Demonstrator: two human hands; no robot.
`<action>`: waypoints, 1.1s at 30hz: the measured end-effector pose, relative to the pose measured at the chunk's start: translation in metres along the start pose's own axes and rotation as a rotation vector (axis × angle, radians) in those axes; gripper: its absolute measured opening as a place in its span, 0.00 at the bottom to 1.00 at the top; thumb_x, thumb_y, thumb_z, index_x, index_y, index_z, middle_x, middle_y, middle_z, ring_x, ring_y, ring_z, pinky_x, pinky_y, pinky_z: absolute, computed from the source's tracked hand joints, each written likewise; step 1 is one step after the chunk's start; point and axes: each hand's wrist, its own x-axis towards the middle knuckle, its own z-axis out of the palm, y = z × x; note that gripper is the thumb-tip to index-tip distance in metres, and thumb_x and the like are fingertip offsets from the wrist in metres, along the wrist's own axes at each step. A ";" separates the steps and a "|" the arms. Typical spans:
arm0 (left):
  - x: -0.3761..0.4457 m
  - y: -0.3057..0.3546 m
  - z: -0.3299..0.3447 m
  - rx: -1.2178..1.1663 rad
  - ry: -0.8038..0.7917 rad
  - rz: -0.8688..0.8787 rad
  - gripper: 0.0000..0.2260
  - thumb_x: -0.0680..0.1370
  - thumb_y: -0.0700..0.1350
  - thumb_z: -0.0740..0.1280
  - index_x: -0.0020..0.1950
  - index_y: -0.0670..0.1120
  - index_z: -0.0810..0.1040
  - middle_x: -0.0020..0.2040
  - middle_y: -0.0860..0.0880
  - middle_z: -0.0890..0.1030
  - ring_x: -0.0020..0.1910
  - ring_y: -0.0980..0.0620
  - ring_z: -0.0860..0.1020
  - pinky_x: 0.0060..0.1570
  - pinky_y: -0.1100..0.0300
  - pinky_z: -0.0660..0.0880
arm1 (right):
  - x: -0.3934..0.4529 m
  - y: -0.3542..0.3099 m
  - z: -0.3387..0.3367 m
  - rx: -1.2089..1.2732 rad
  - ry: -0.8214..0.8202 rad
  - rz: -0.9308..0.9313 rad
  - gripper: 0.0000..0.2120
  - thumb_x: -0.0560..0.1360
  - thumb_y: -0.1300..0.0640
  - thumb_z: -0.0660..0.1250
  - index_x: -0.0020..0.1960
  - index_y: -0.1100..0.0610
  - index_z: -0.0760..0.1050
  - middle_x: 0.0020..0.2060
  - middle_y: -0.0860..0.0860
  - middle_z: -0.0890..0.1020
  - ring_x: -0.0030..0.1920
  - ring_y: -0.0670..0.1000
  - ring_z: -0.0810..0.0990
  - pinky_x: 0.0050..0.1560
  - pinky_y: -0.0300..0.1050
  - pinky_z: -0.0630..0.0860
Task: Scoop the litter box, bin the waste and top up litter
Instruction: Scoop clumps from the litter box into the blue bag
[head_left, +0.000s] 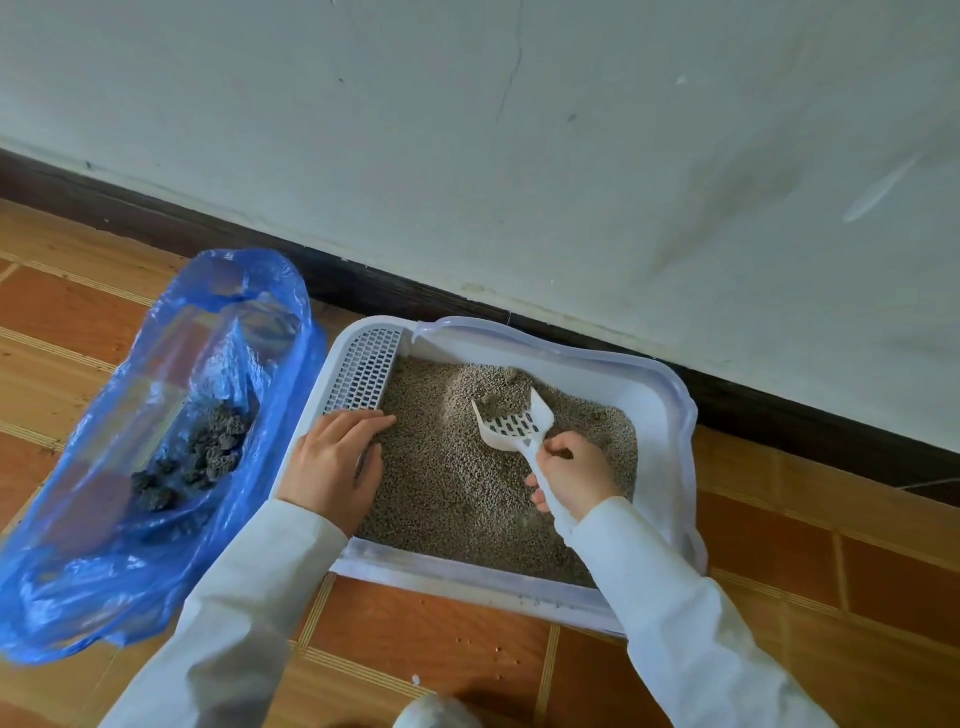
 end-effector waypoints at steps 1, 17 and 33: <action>0.000 0.000 0.000 -0.001 -0.001 -0.002 0.17 0.76 0.45 0.56 0.57 0.43 0.80 0.53 0.45 0.82 0.53 0.42 0.79 0.53 0.45 0.77 | -0.001 0.001 0.001 0.056 -0.008 0.022 0.06 0.80 0.58 0.60 0.55 0.58 0.72 0.35 0.57 0.81 0.25 0.52 0.75 0.25 0.41 0.74; -0.005 0.003 -0.013 -0.006 0.056 -0.013 0.15 0.75 0.44 0.59 0.56 0.43 0.81 0.52 0.45 0.82 0.52 0.41 0.79 0.50 0.44 0.77 | -0.019 0.005 -0.021 0.082 -0.066 -0.106 0.03 0.79 0.62 0.62 0.51 0.57 0.73 0.34 0.57 0.82 0.30 0.52 0.79 0.33 0.44 0.77; -0.008 -0.002 -0.016 0.006 0.056 -0.008 0.16 0.76 0.45 0.58 0.57 0.44 0.81 0.53 0.46 0.82 0.53 0.41 0.79 0.49 0.43 0.77 | -0.006 -0.025 -0.023 -0.105 -0.076 0.125 0.10 0.79 0.62 0.59 0.51 0.66 0.77 0.32 0.59 0.79 0.23 0.52 0.73 0.21 0.37 0.68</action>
